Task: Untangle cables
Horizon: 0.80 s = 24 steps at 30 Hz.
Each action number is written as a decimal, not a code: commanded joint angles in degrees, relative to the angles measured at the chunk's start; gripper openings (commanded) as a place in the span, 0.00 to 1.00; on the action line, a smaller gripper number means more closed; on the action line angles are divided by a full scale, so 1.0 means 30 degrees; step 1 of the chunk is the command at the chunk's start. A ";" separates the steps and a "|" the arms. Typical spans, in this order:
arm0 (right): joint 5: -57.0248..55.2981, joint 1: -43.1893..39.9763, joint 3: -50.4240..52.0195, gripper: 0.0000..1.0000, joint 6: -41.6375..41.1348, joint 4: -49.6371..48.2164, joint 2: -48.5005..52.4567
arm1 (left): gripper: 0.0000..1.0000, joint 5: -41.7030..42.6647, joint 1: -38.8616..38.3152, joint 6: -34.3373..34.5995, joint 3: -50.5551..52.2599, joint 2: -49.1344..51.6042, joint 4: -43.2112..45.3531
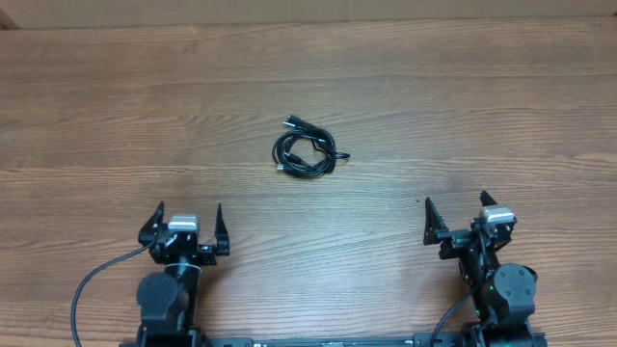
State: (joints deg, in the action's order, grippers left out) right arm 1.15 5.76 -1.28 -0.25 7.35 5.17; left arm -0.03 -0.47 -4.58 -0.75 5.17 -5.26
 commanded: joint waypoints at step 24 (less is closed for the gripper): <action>0.9785 0.1100 -2.1099 1.00 -0.0634 1.4083 1.8440 | 1.00 0.0962 -0.3512 0.1960 -2.7416 1.9016 -1.7558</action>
State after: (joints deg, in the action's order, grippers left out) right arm 16.80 7.14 -57.69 -2.55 47.81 53.80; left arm 1.98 -9.06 0.49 -75.53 57.32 -54.39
